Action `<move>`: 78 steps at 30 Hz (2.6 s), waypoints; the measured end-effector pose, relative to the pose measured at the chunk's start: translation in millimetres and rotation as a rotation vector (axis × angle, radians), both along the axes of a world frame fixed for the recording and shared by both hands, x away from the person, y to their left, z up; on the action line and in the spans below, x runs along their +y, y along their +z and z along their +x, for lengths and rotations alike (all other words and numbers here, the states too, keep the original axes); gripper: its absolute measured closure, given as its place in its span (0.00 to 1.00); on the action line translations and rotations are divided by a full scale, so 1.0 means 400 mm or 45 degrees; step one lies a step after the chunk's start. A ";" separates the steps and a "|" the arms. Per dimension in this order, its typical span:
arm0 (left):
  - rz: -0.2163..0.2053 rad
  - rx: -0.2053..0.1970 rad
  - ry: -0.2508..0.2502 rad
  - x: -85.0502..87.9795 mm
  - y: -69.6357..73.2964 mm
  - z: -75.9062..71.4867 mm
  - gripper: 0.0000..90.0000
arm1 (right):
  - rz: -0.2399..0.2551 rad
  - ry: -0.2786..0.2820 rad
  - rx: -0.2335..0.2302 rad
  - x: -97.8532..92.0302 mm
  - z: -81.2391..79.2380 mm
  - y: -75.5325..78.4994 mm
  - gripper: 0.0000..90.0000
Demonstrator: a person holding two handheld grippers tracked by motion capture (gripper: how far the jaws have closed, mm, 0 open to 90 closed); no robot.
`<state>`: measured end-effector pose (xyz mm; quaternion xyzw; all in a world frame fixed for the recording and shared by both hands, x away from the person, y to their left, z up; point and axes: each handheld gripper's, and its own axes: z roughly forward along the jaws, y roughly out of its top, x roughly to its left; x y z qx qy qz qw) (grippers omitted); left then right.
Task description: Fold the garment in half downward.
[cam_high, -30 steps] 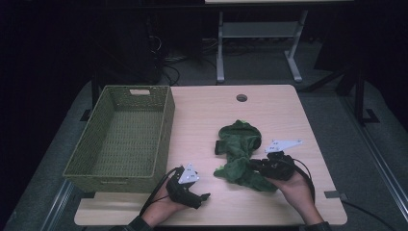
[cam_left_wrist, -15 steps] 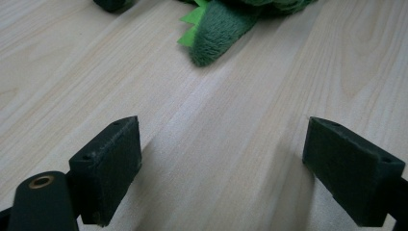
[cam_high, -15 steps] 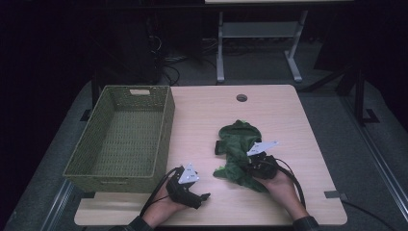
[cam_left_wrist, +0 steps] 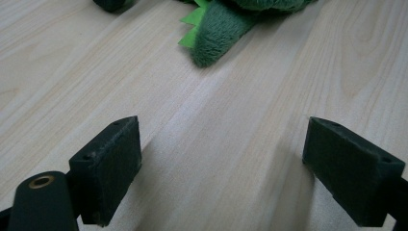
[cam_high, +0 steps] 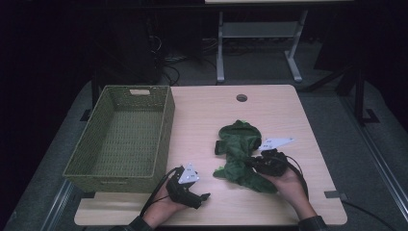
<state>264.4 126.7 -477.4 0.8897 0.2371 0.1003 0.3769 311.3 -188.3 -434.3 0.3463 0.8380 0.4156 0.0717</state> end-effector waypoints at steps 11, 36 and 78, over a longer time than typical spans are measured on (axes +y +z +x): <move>-0.006 0.004 0.004 -0.001 0.000 -0.001 0.14 | -0.026 -0.061 -0.030 -0.089 -0.066 0.016 0.70; -0.002 0.004 0.001 0.000 0.000 -0.001 0.14 | -0.058 -0.103 0.100 -0.234 -0.200 -0.055 0.67; -0.002 0.005 -0.001 -0.003 0.000 0.001 0.14 | 0.002 -0.055 -0.006 -0.235 -0.152 0.019 0.95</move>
